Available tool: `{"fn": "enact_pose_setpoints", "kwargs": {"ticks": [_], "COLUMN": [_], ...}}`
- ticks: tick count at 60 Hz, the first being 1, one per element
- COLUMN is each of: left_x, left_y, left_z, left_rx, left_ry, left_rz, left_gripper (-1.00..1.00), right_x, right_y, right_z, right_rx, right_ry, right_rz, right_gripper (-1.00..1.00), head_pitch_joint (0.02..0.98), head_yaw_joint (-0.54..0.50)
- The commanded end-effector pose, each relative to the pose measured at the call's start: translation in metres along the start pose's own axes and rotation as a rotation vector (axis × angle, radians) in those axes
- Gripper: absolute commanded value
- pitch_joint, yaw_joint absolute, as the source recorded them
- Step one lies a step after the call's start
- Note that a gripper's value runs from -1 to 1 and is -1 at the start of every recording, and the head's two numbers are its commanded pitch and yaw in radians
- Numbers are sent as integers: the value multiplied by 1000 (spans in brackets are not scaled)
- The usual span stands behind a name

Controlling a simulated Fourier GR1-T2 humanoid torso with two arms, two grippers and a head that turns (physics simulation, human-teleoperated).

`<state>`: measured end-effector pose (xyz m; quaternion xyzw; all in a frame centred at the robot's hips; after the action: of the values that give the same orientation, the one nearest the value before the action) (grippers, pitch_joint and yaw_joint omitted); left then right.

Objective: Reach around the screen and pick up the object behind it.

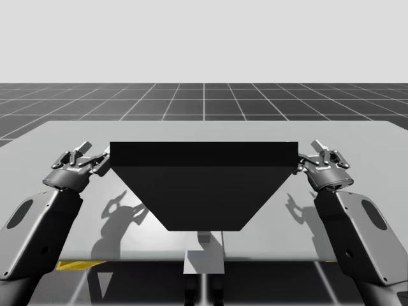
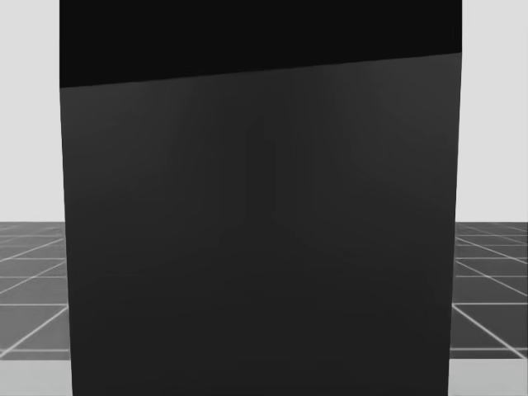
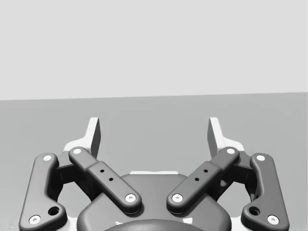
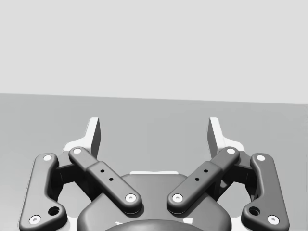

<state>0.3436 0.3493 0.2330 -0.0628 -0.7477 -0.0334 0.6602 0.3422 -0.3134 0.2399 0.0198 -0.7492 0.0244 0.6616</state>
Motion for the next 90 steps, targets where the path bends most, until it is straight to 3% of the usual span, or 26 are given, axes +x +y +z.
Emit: {"fn": "enact_pose_setpoints", "kwargs": {"ticks": [1, 5, 9, 13, 17, 27, 34, 39, 42, 45, 48, 49, 53, 59, 64, 70, 72, 80, 90], "left_x": [0, -1, -1, -2, -2, 7, 10, 9, 8, 7, 6, 5, 1, -3, -4, -6, -6, -7, -5], "left_y": [0, 0, -1, -1, -2, -1, 8, 16, 20, 24, 26, 27, 28, 25, 22, 18, 16, 13, 10], "left_z": [0, 0, 0, 2, 6, 29, 52, 62, 67, 70, 71, 72, 72, 71, 70, 69, 69, 70, 73], "left_rx": [-1, -2, -23, -80, -151, -431, -652, -715, -747, -773, -788, -797, -809, -813, -816, -824, -827, -831, -837], "left_ry": [1, 3, 20, 71, 121, 181, 229, 274, 308, 358, 375, 415, 423, 432, 431, 429, 427, 420, 404], "left_rz": [-3, -4, 8, 10, 9, 9, -36, -72, -86, -74, -67, -48, -83, -101, -107, -120, -121, -141, -163], "left_gripper": [-1000, -1000, -1000, -1000, -1000, -1000, -1000, -1000, -1000, -1000, -1000, -1000, -1000, -1000, -1000, -1000, -1000, -1000, -1000], "right_x": [0, 0, 1, 4, 3, 4, 4, 3, 2, -1, -3, -5, -9, -16, -21, -31, -35, -48, -67], "right_y": [1, 3, 4, 5, 7, 22, 30, 32, 31, 29, 27, 24, 19, 15, 15, 25, 29, 47, 64], "right_z": [2, 3, 4, 7, 10, 30, 52, 64, 69, 72, 74, 75, 75, 72, 65, 49, 43, 25, 11], "right_rx": [-13, 47, 108, 175, 221, 508, 738, 862, 916, 916, 914, 913, 902, 866, 860, 865, 862, 905, 934], "right_ry": [10, 25, 43, 56, 48, 55, 95, 143, 215, 287, 297, 326, 333, 317, 303, 294, 262, 280, 283], "right_rz": [25, -5, 7, -38, -8, -19, -4, -5, -20, -27, -8, -7, 12, 31, 8, -7, 8, 34, 18], "right_gripper": [-1000, -1000, -1000, -1000, -1000, -1000, -1000, -1000, -1000, -1000, -1000, -1000, -1000, -1000, -1000, -1000, -1000, -1000, -1000], "head_pitch_joint": [83, 83, 84, 85, 86, 92, 94, 94, 92, 92, 92, 92, 94, 97, 98, 100, 101, 106, 116], "head_yaw_joint": [-8, -7, -7, -10, -12, -10, -10, -9, -6, -6, -7, -7, -8, -12, -15, -21, -23, -22, -18]}}
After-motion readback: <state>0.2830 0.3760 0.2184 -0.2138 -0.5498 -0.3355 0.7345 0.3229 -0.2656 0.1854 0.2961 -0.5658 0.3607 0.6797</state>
